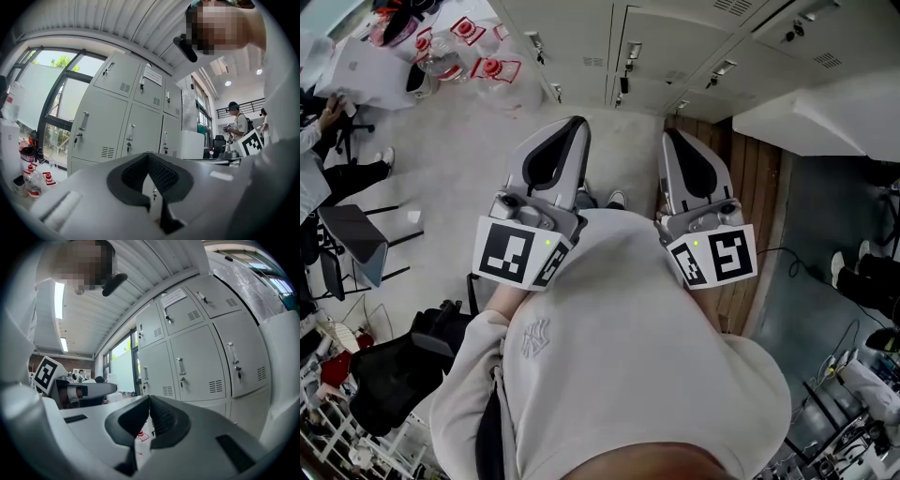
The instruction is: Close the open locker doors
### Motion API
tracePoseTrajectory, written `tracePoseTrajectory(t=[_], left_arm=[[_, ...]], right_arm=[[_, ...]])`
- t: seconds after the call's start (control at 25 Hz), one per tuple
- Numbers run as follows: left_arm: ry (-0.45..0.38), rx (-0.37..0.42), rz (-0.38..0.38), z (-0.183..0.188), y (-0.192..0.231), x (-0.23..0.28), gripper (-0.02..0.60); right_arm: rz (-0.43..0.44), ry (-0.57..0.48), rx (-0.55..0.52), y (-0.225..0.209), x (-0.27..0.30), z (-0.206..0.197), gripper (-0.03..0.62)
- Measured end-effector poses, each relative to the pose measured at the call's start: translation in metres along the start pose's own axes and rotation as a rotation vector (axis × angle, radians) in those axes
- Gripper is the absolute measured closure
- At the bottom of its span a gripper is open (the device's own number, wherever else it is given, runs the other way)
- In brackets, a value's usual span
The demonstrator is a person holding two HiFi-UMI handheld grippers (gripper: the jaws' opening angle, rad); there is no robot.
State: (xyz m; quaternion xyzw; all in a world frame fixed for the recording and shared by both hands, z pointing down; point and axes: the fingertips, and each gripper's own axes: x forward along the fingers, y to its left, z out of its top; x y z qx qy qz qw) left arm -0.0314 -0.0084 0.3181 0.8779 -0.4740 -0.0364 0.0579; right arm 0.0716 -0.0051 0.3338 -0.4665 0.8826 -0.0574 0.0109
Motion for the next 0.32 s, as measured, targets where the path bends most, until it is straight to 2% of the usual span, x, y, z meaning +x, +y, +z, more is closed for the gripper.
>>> tracePoseTrajectory(t=[0.32], left_arm=[[-0.006,-0.002,-0.006,0.000,-0.012,0.005,0.580]], right_arm=[[0.012,-0.001,-0.010,-0.007,-0.004,0.001,0.582]])
